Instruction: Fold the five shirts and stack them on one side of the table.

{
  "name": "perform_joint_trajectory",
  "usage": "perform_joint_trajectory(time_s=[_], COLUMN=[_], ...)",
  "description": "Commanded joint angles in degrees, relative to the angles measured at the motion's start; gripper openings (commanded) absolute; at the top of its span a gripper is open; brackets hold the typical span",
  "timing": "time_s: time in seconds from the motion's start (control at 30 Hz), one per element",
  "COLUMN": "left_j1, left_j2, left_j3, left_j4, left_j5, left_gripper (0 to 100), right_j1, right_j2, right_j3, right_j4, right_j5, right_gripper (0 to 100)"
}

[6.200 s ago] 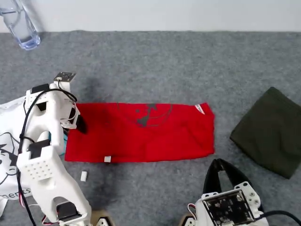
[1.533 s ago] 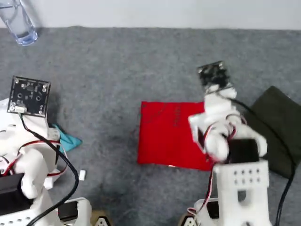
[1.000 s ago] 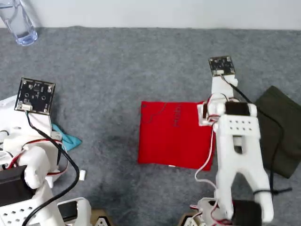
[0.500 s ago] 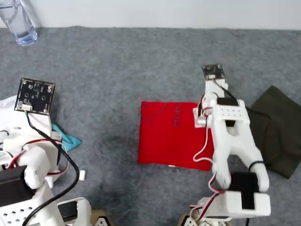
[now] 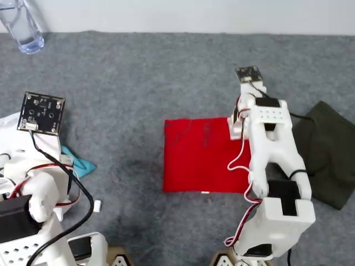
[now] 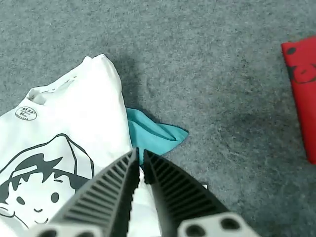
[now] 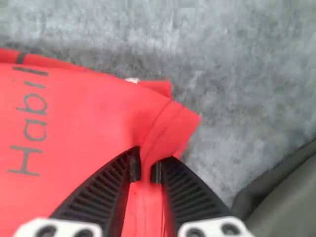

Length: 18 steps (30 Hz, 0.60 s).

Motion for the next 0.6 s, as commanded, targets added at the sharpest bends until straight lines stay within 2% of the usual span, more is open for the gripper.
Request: perform_joint_trajectory(time_s=[0.0, 0.2, 0.33, 0.4, 0.57], left_j1=[-0.3, -0.3, -0.3, -0.3, -0.3], left_j2=[-0.4, -0.4, -0.4, -0.4, -0.4], left_j3=[0.0, 0.0, 0.0, 0.5, 1.8], left_j4=[1.3, 1.3, 1.3, 1.3, 1.2], left_j5=[-0.4, -0.4, -0.4, -0.4, -0.4], left_gripper=[1, 1, 1, 1, 1], right_j1=[1.9, 2.1, 1.5, 0.6, -4.4], right_j2=[-0.2, -0.4, -2.4, -4.1, -10.3], right_j3=[-5.8, -6.6, -8.4, -9.1, -8.8], right_j4=[0.5, 2.9, 10.2, 14.4, 21.0], right_j5=[2.6, 5.1, 4.6, 1.8, -2.5], right_gripper=[1.0, 4.3, 23.2, 29.2, 27.7])
